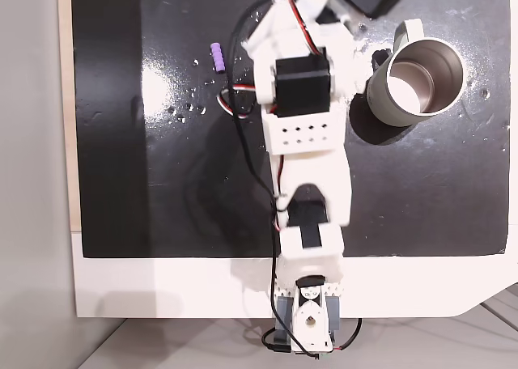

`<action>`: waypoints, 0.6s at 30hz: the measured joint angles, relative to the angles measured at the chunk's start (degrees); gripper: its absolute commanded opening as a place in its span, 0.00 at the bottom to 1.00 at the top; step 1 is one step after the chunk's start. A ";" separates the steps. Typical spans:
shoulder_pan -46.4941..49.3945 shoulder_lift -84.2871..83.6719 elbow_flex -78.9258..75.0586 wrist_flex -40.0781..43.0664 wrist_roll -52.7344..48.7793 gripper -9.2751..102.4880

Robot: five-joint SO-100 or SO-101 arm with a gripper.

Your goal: Grasp a pengrip and put it in the cup.

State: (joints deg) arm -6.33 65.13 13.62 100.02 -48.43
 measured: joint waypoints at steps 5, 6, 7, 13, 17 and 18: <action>-0.70 -3.87 -6.15 -4.48 -6.24 0.09; -0.70 -4.92 -6.15 -6.06 -7.65 0.09; -0.97 -5.71 -6.15 -7.73 -9.05 0.09; -4.75 -11.34 -6.50 -16.00 -18.02 0.10; -7.47 -15.73 -9.14 -20.48 -22.41 0.11; -8.00 -16.70 -9.58 -21.45 -23.38 0.12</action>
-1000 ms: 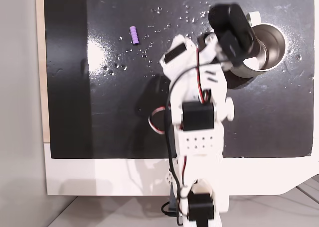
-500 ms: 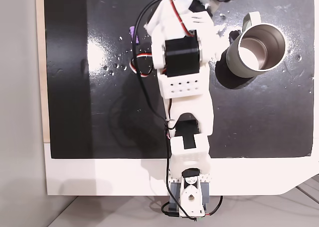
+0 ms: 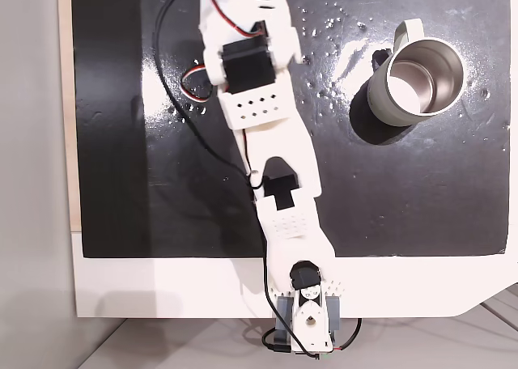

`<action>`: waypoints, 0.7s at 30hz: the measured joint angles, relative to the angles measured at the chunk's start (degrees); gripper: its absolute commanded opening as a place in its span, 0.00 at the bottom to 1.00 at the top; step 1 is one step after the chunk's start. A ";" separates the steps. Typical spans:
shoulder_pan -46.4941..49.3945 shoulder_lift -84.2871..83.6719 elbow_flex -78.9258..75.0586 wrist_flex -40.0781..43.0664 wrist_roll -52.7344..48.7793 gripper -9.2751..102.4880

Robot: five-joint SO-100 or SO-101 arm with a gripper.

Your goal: Grasp a pengrip and put it in the cup.

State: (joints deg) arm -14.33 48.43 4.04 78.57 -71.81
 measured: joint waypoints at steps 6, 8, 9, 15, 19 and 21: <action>-3.43 -5.62 -1.58 0.26 -2.90 0.21; -4.66 -6.59 -1.58 3.08 -2.90 0.24; -5.27 -7.12 -1.58 4.75 -2.90 0.26; -5.10 -11.16 -1.58 13.62 -2.90 0.31; -4.75 -13.62 -1.58 16.96 -2.90 0.33; -5.01 -14.68 -1.58 17.67 -2.90 0.33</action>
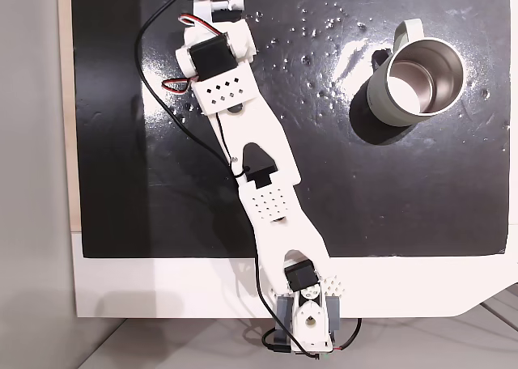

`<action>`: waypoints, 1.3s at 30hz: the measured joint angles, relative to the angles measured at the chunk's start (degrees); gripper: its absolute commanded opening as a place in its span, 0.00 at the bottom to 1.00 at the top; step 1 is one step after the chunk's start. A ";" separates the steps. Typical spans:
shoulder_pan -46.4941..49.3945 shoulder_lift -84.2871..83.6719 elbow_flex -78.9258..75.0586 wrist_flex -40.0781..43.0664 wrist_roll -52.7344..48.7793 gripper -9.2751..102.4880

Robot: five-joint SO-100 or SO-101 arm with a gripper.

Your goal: Grasp a pengrip and put it in the cup.

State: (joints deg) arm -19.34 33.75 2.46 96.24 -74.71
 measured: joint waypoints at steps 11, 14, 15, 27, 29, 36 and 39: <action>0.44 -5.45 -1.49 0.09 0.00 0.33; 0.44 -6.68 -1.49 -1.85 -0.09 0.33; 0.62 -7.21 -1.49 -2.37 -0.18 0.33; 0.62 -11.87 -1.85 -7.47 -0.18 0.27; 0.62 -12.48 -2.46 -8.09 -0.18 0.25; 0.70 -13.71 -3.16 -8.17 -0.18 0.13; 0.70 -13.80 -3.52 -8.17 -0.18 0.09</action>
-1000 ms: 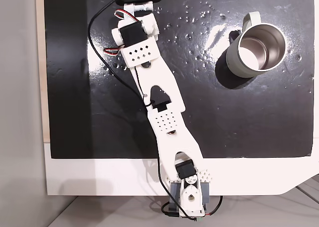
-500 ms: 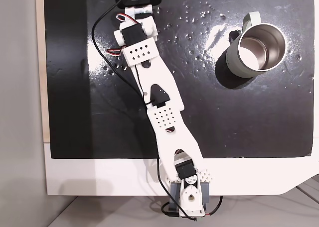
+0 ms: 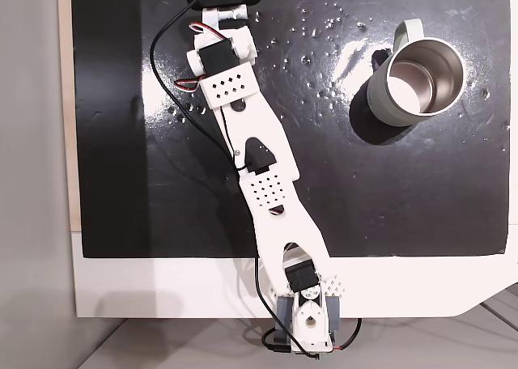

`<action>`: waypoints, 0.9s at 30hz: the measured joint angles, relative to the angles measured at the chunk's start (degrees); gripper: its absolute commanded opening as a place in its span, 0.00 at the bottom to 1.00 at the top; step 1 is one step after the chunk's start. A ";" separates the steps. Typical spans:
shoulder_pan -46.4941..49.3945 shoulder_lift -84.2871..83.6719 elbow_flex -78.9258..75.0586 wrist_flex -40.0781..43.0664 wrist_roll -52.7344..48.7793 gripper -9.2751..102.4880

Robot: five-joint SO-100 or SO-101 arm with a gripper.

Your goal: Grasp a pengrip and put it in the cup.

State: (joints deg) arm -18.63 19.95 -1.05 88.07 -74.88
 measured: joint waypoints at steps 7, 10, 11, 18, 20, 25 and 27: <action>0.53 -4.04 -9.40 4.75 0.00 0.08; 1.23 -4.31 -12.30 7.91 1.76 0.08; 1.67 -4.31 -12.66 8.61 2.11 0.08; 5.98 1.23 -12.83 11.78 6.24 0.08; 7.29 4.92 -12.83 12.48 7.65 0.08; 10.81 15.38 -12.30 12.74 10.02 0.08; 12.30 20.30 -10.81 12.74 10.28 0.08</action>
State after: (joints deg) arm -6.33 40.25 -11.87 100.81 -64.60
